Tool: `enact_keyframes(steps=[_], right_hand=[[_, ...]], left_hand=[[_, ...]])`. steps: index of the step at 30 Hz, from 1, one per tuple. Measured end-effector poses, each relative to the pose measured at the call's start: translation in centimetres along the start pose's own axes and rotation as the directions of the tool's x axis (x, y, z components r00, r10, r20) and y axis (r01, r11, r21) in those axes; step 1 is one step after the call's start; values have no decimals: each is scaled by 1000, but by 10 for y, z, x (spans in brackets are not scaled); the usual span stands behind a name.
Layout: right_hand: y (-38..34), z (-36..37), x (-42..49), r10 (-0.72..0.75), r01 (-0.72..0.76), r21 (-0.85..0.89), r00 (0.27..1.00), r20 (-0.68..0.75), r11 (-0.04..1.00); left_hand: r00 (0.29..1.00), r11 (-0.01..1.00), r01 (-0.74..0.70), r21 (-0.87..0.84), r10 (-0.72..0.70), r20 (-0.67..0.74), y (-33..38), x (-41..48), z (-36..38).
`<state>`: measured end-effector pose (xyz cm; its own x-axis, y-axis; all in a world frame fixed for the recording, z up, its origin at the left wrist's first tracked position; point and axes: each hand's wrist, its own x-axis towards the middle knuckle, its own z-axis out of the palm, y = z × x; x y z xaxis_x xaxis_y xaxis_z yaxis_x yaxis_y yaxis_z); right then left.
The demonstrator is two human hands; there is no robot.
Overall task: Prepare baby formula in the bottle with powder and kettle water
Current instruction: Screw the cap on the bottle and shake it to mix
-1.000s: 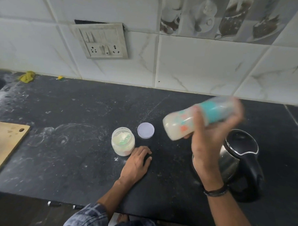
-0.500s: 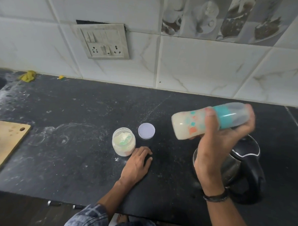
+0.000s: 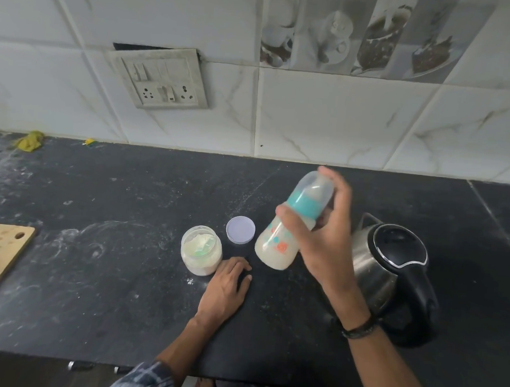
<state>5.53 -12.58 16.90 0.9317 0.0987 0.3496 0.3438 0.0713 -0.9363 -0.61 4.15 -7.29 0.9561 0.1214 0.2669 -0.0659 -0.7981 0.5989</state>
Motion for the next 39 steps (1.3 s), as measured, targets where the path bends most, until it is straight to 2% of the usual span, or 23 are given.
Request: enact_keyframes(steps=[1,4,6,7,9,10,13,15,16,19,20,23,25,26,28,29,34,35,38,39], right_hand=[[-2,-1,-3,2,-2,19,1000,4,1000],[-9,0,0,-49,100,181,963,-265,978],[-5,-1,4,-34,113,207,936,-350,972],[-3,0,5,-30,86,173,952,-305,981],[0,0,5,6,2,78,994,-110,997],[-1,-2,4,5,1,90,997,-75,996],[-12,-8,8,-89,142,218,968,-236,966],[-13,-9,12,-119,204,244,938,-324,948],[-11,-9,13,-123,198,223,942,-312,954],[-5,-5,6,-52,60,134,997,-58,989],[-6,-6,2,-52,58,148,998,-44,987],[-9,-8,-1,-126,161,226,979,-163,961],[-6,-8,2,-148,187,202,970,-193,961],[-4,-5,3,-137,160,164,980,-146,973],[-2,0,-2,-49,46,71,998,46,996],[-2,2,-6,-30,26,60,996,79,998],[-12,2,0,-57,103,247,981,-185,964],[-12,0,4,-61,102,228,982,-180,968],[-13,-3,5,-27,28,71,999,-19,997],[-14,-4,3,-48,51,85,998,-36,995]], left_hand=[[1000,1000,1,-2,-1,5,0,0,0],[1000,1000,7,-3,-7,-1,3,1,0],[1000,1000,12,-6,-12,-5,4,1,-1],[1000,1000,9,-8,-9,-4,4,1,-1],[1000,1000,3,-9,-3,-1,3,0,-2],[1000,1000,2,-10,-2,-1,3,0,-2],[1000,1000,9,-9,-9,-2,4,1,-1],[1000,1000,14,-7,-14,-5,5,1,-2],[1000,1000,13,-6,-13,-2,5,1,-2],[1000,1000,5,-7,-5,3,3,0,-2],[1000,1000,3,-7,-3,5,3,0,-2],[1000,1000,-3,-2,3,-1,3,2,0],[1000,1000,0,6,0,-7,3,2,0],[1000,1000,0,9,0,-7,2,1,0],[1000,1000,5,11,-4,-5,2,0,0],[1000,1000,7,9,-7,-5,3,0,0],[1000,1000,3,2,-3,-12,2,1,1],[1000,1000,2,2,-2,-11,1,0,1],[1000,1000,-2,5,3,-9,-1,-1,1],[1000,1000,-4,5,4,-8,0,-1,1]])
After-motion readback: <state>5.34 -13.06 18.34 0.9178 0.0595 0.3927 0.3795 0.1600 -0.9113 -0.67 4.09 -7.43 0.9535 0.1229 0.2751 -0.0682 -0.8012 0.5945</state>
